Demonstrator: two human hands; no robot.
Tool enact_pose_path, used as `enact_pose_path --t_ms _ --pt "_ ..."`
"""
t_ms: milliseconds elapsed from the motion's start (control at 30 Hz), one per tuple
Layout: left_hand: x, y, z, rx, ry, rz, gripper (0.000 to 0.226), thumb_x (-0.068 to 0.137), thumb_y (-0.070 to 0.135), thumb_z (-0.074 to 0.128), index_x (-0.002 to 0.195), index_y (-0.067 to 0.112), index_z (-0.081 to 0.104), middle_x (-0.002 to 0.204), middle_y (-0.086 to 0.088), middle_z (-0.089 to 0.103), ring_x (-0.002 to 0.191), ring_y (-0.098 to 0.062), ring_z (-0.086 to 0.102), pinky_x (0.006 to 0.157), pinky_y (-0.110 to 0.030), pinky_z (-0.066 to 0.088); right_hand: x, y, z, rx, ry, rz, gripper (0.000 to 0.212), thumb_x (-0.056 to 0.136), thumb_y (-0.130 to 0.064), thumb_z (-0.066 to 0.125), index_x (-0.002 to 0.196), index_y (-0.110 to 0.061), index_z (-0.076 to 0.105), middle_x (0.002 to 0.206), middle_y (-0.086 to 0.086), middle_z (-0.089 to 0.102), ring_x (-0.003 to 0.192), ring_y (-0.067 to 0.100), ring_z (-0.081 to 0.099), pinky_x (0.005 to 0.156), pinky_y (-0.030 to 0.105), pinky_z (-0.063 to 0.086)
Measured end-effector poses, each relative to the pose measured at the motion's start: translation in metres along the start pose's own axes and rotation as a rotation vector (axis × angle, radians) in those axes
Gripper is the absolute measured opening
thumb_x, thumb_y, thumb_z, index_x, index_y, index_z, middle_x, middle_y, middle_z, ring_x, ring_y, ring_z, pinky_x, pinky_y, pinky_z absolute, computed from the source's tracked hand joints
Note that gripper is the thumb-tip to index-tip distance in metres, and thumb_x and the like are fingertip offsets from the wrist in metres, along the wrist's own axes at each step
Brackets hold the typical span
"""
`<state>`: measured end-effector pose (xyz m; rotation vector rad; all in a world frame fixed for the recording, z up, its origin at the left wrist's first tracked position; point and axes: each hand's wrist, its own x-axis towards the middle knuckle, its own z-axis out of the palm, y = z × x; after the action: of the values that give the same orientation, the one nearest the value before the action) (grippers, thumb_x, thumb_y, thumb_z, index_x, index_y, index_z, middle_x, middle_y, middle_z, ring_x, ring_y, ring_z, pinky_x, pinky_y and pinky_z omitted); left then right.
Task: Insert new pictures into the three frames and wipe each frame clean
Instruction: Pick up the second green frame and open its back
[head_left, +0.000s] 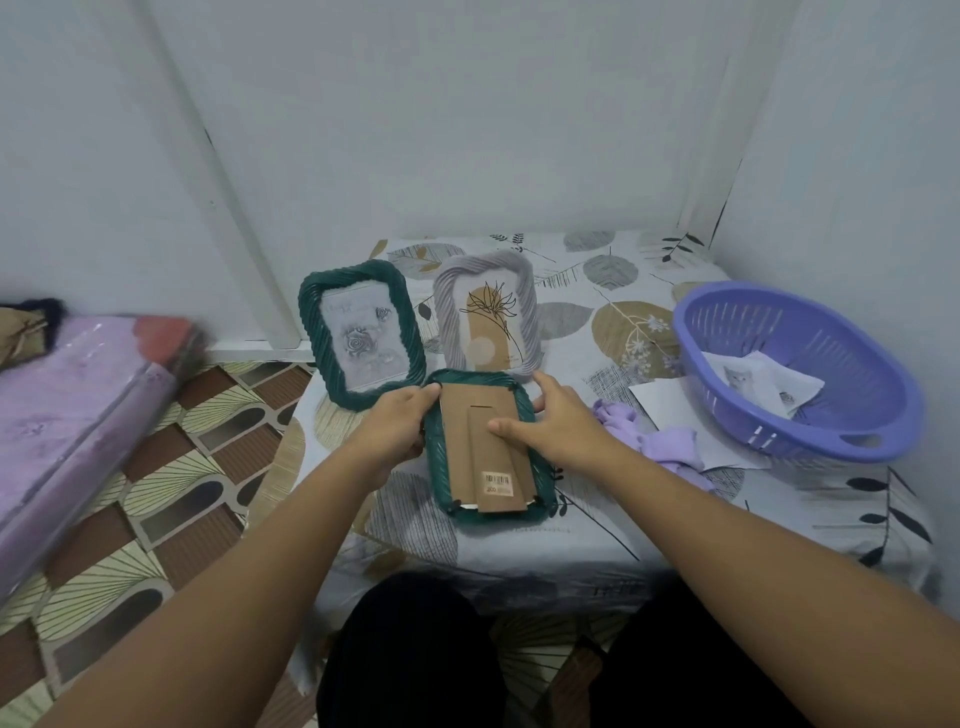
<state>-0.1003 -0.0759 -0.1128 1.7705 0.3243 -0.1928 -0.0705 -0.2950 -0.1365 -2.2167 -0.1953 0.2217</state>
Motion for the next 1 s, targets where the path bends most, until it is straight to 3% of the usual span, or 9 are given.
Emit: enact_pose_path --t_ms 100,200,333,500,633,733,800,1000 --pt "0.011 -0.012 0.006 0.307 0.132 0.109 0.034 0.105 0.037 0.051 0.079 0.017 0.059 0.07 0.001 0.057 0.067 -0.019 0.054 0.06 -0.031 0.039 0.003 0.006 0.001 -0.074 -0.004 0.048 0.101 0.072 -0.068 0.078 0.153 -0.028 0.034 0.133 0.007 0.049 0.118 0.024 0.054 0.095 0.04 0.051" --pt "0.021 -0.022 0.008 0.593 0.208 0.165 0.029 0.102 0.044 0.055 0.1 0.016 0.065 0.092 -0.002 0.067 0.088 -0.024 0.063 0.077 -0.038 0.053 0.002 0.007 0.003 -0.126 -0.017 0.085 0.1 0.078 -0.064 0.077 0.156 -0.02 0.031 0.143 0.01 0.043 0.128 0.028 0.05 0.105 0.042 0.046" --pt "0.027 -0.03 0.009 0.751 0.236 0.222 0.035 0.097 0.048 0.061 0.111 0.016 0.066 0.101 -0.004 0.07 0.086 -0.024 0.066 0.077 -0.042 0.058 0.001 0.008 0.004 -0.189 -0.029 0.079 0.089 0.08 -0.063 0.075 0.15 -0.02 0.041 0.142 0.011 0.043 0.129 0.028 0.049 0.105 0.039 0.044" --pt "0.033 -0.045 0.006 0.753 0.286 0.317 0.041 0.094 0.054 0.06 0.113 0.019 0.07 0.097 -0.001 0.07 0.091 -0.02 0.064 0.079 -0.039 0.054 0.009 0.014 0.002 -0.179 -0.009 0.089 0.08 0.083 -0.061 0.073 0.147 -0.019 0.048 0.139 0.009 0.044 0.124 0.024 0.053 0.106 0.038 0.045" --pt "0.034 -0.047 0.01 0.681 0.372 0.366 0.031 0.094 0.052 0.059 0.098 0.023 0.071 0.088 0.002 0.065 0.083 -0.016 0.061 0.07 -0.034 0.047 0.023 0.014 -0.003 -0.136 0.157 0.081 0.043 0.093 -0.043 0.067 0.129 -0.019 0.064 0.115 0.003 0.066 0.107 0.019 0.063 0.091 0.031 0.048" --pt "0.034 -0.047 0.013 0.62 0.401 0.381 0.024 0.094 0.047 0.062 0.091 0.025 0.071 0.078 0.007 0.064 0.077 -0.014 0.06 0.066 -0.034 0.046 0.029 0.014 -0.003 -0.058 0.159 0.103 0.025 0.094 -0.038 0.067 0.113 -0.022 0.072 0.098 -0.004 0.072 0.096 0.016 0.066 0.074 0.027 0.047" --pt "0.035 -0.049 0.013 0.562 0.415 0.36 0.022 0.093 0.046 0.064 0.085 0.027 0.072 0.072 0.009 0.066 0.073 -0.012 0.062 0.066 -0.035 0.051 0.031 0.017 0.0 -0.026 0.175 0.106 0.02 0.092 -0.038 0.07 0.103 -0.023 0.075 0.091 -0.007 0.072 0.089 0.013 0.067 0.068 0.026 0.047" --pt "0.036 -0.052 0.014 0.54 0.432 0.359 0.025 0.092 0.047 0.066 0.08 0.026 0.072 0.071 0.008 0.067 0.071 -0.01 0.062 0.065 -0.034 0.052 0.034 0.027 0.009 0.024 0.227 0.137 0.016 0.086 -0.04 0.075 0.088 -0.024 0.074 0.078 -0.009 0.072 0.079 0.011 0.069 0.071 0.032 0.052"
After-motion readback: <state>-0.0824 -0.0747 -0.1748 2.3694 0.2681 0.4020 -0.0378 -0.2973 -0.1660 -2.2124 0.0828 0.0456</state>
